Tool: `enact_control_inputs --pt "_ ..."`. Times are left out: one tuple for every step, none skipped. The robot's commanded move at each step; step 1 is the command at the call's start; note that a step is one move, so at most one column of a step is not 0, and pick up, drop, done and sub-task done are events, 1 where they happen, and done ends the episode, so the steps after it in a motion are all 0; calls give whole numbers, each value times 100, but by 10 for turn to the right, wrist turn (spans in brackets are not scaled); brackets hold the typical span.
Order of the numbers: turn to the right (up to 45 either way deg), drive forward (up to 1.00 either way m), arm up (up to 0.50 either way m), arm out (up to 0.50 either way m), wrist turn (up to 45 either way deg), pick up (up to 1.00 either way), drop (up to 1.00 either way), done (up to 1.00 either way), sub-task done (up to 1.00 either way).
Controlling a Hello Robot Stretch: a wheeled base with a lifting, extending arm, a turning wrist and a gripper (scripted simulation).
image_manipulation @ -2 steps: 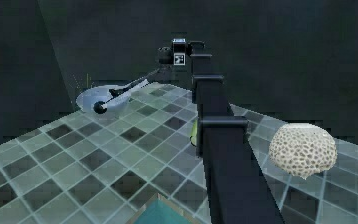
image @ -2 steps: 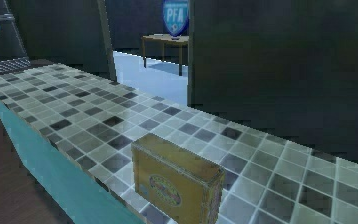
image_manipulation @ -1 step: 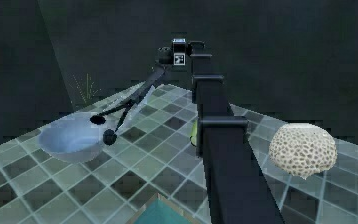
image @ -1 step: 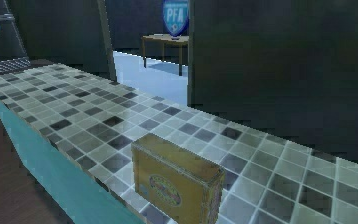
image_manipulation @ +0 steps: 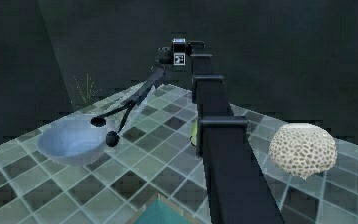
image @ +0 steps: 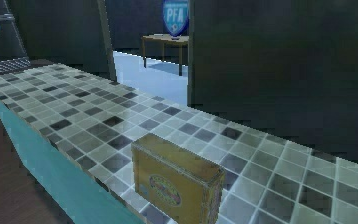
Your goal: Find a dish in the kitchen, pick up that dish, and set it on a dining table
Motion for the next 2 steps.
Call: enact_control_inputs --pt "0 0 0 -44 0 0 0 0 0" --pt "-450 0 0 0 0 0 0 0 0"
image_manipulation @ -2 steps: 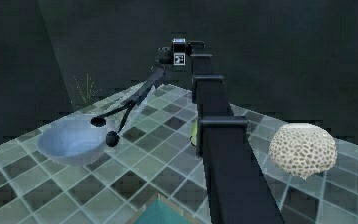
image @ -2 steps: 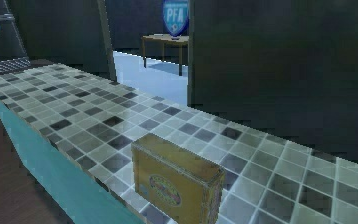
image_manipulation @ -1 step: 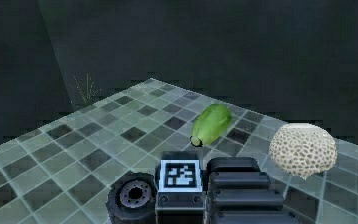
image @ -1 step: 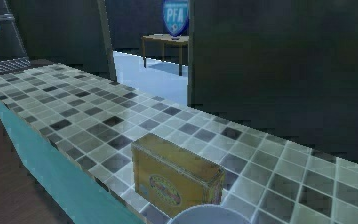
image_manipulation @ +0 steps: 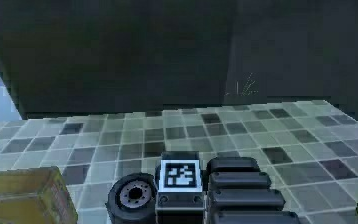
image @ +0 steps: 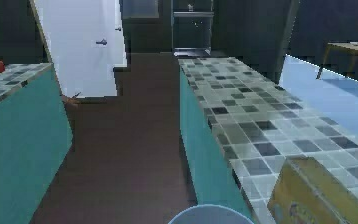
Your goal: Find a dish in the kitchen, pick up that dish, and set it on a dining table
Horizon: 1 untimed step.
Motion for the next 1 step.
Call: enact_control_inputs --pt "-450 0 0 0 0 0 0 0 0"
